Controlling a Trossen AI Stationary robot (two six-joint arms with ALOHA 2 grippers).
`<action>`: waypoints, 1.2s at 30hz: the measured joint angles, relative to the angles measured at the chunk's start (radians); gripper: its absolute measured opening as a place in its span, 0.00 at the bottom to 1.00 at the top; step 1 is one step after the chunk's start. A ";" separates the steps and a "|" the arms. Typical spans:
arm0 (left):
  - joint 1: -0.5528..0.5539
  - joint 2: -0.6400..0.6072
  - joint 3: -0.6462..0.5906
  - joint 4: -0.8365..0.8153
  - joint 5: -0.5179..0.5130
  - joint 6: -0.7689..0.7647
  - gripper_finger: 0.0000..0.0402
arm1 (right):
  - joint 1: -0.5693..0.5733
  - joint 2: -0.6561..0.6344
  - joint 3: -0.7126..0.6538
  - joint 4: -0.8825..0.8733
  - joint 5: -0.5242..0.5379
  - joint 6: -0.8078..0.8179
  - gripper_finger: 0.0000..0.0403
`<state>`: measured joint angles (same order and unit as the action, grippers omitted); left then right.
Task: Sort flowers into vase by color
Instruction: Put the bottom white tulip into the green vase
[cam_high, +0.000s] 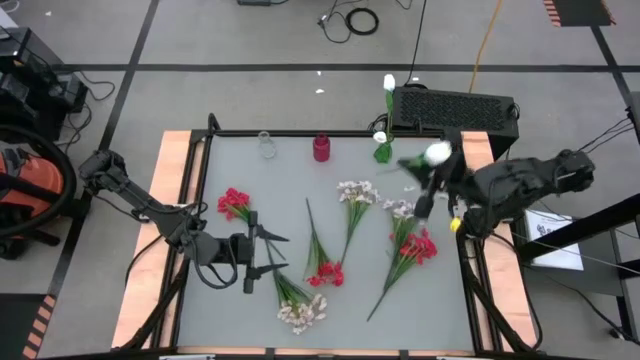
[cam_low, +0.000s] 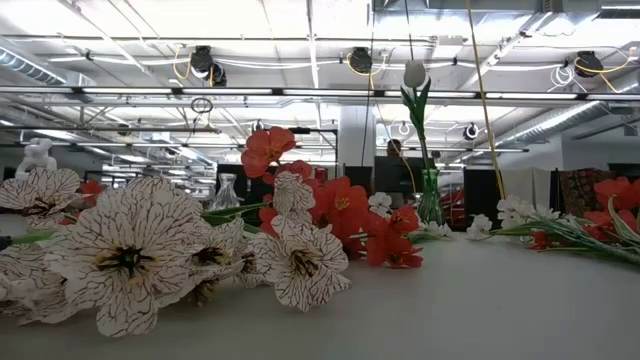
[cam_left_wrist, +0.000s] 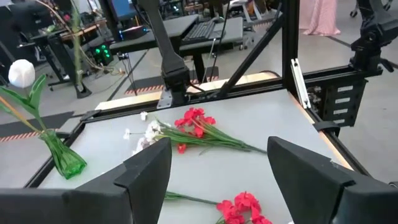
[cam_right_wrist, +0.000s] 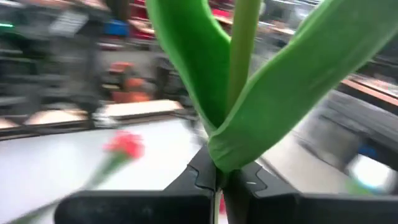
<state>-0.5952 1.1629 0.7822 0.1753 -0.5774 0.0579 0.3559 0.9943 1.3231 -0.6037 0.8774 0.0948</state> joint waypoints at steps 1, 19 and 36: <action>0.001 0.000 0.000 0.000 0.000 0.000 0.68 | -0.018 -0.016 0.000 -0.032 0.031 0.018 0.01; 0.000 0.000 0.000 0.000 0.000 -0.012 0.68 | -0.587 -0.101 -0.375 0.330 -0.252 -0.081 0.01; 0.006 0.000 0.000 -0.002 0.001 0.001 0.68 | -0.772 -0.053 -0.409 0.377 -0.440 -0.055 0.00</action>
<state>-0.5888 1.1625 0.7822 0.1738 -0.5766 0.0586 -0.4162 0.9410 0.9138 -0.2270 0.4373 0.0399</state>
